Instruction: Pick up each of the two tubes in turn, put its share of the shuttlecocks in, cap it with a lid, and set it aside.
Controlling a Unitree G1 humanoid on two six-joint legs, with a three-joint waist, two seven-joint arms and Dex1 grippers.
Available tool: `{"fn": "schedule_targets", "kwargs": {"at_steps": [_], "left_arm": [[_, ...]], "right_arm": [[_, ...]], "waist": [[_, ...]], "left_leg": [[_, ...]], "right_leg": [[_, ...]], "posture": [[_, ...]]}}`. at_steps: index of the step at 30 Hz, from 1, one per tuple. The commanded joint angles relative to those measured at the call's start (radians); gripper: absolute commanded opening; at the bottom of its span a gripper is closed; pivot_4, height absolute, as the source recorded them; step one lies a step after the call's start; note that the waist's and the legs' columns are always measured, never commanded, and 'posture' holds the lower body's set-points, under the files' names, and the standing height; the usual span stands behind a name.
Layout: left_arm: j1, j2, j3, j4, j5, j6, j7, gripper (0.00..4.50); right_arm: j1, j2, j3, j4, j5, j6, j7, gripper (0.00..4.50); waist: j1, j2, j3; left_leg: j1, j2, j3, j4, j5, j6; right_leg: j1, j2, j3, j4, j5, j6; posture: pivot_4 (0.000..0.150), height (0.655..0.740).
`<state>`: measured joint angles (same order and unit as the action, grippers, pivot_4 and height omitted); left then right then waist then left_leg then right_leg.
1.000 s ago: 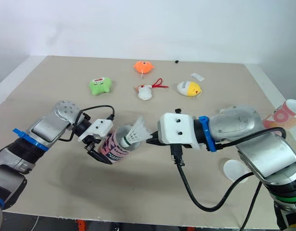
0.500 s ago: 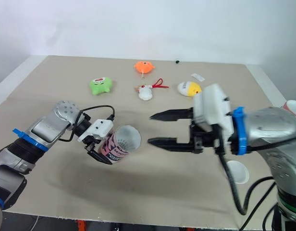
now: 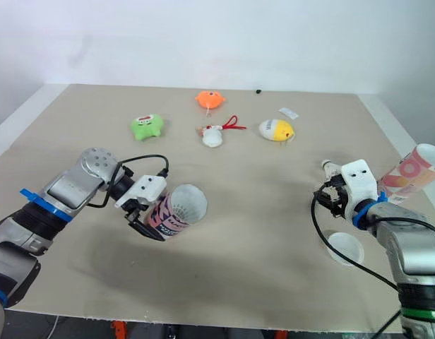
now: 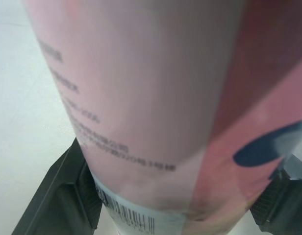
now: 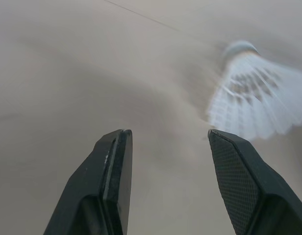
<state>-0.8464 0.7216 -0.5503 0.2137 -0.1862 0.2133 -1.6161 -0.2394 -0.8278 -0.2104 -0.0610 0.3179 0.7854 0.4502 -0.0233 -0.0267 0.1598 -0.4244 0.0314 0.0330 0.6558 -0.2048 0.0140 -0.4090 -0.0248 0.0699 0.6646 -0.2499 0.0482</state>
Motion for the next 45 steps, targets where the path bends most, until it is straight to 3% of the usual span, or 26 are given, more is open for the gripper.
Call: {"fn": "schedule_targets", "kwargs": {"at_steps": [1, 11, 12, 14, 17, 18, 23, 27, 30, 33, 45], "left_arm": [[-0.007, 0.012, -0.005, -0.007, 0.007, -0.006, 0.002, 3.40], [0.008, 0.022, 0.012, -0.025, 0.008, 0.008, 0.002, 3.40], [0.009, 0.023, 0.014, -0.028, 0.008, 0.011, 0.002, 3.40], [0.011, 0.027, 0.019, -0.035, 0.010, 0.017, 0.002, 3.40], [0.016, 0.032, 0.026, -0.044, 0.011, 0.024, 0.002, 3.40], [0.019, 0.035, 0.028, -0.049, 0.010, 0.027, 0.002, 3.40], [0.029, 0.038, 0.035, -0.057, 0.013, 0.035, 0.002, 3.40], [0.027, 0.035, 0.034, -0.055, 0.014, 0.036, 0.002, 3.40], [0.022, 0.028, 0.032, -0.048, 0.015, 0.034, 0.002, 3.40], [0.018, 0.023, 0.030, -0.043, 0.015, 0.032, 0.002, 3.40], [0.006, 0.017, 0.022, -0.032, 0.014, 0.026, 0.002, 3.40]], "right_arm": [[-0.102, 0.019, 0.018, 0.115, -0.062, -0.057, -0.032, 2.68], [-0.329, 0.084, 0.090, 0.456, -0.172, -0.200, -0.035, 2.68], [-0.347, 0.089, 0.096, 0.487, -0.183, -0.219, -0.035, 2.20], [-0.370, 0.096, 0.104, 0.525, -0.199, -0.256, -0.028, 1.89], [-0.372, 0.094, 0.101, 0.525, -0.203, -0.277, -0.006, 0.34], [-0.366, 0.089, 0.098, 0.515, -0.202, -0.282, 0.002, 0.05], [-0.334, 0.036, 0.090, 0.353, -0.189, -0.248, 0.075, 0.05], [-0.271, -0.025, 0.094, 0.056, -0.107, -0.220, 0.232, 0.05], [-0.133, -0.116, 0.070, -0.320, 0.045, -0.271, 0.454, 0.05], [-0.058, -0.159, 0.043, -0.509, 0.137, -0.289, 0.555, 0.05], [-0.265, -0.179, 0.249, -0.595, 0.100, -0.294, 0.610, 0.05]], "waist": [[0.000, 0.001, 0.000], [-0.001, 0.001, 0.000], [-0.001, 0.001, 0.000], [-0.002, 0.001, 0.000], [-0.003, 0.001, 0.001], [-0.003, 0.001, 0.001], [-0.002, 0.002, 0.001], [-0.004, 0.007, 0.003], [0.002, 0.009, 0.004], [0.001, 0.009, 0.005], [0.000, 0.007, 0.006]], "left_leg": [[0.000, 0.000, 0.001, 0.000, 0.000, 0.000], [0.000, 0.000, 0.002, -0.001, 0.000, 0.000], [0.000, 0.000, 0.002, -0.001, 0.000, 0.000], [0.000, 0.000, 0.002, -0.001, 0.000, 0.000], [0.000, 0.000, 0.003, -0.001, 0.000, 0.001], [0.000, 0.000, 0.003, -0.002, -0.001, 0.001], [0.000, 0.000, 0.003, -0.002, -0.001, 0.001], [-0.001, 0.000, 0.003, -0.003, -0.001, 0.001], [-0.001, 0.001, 0.001, -0.003, -0.001, 0.002], [-0.001, 0.002, -0.004, -0.002, -0.003, 0.001], [-0.001, 0.001, -0.003, 0.001, -0.001, -0.002]], "right_leg": [[0.000, 0.000, 0.000, 0.000, 0.000, 0.000], [-0.001, 0.000, 0.001, 0.000, 0.002, 0.004], [-0.001, 0.000, 0.001, 0.000, 0.002, 0.004], [-0.001, 0.000, 0.001, 0.000, 0.002, 0.004], [-0.001, 0.000, 0.002, 0.000, 0.003, 0.004], [-0.002, 0.000, 0.002, 0.000, 0.003, 0.003], [-0.002, 0.000, 0.002, 0.000, 0.002, 0.003], [-0.003, 0.001, 0.002, 0.000, 0.002, 0.003], [-0.003, 0.002, 0.001, 0.000, 0.000, 0.004], [-0.001, 0.004, -0.003, 0.000, -0.002, 0.003], [-0.001, 0.001, -0.001, 0.000, -0.001, 0.000]], "posture": [[0.150, 0.7400], [0.150, 0.7400], [0.150, 0.7400], [0.150, 0.7400], [0.150, 0.7400], [0.150, 0.7400], [0.150, 0.7400], [0.150, 0.7400], [0.150, 0.7400], [0.150, 0.7400], [0.150, 0.7400]]}}
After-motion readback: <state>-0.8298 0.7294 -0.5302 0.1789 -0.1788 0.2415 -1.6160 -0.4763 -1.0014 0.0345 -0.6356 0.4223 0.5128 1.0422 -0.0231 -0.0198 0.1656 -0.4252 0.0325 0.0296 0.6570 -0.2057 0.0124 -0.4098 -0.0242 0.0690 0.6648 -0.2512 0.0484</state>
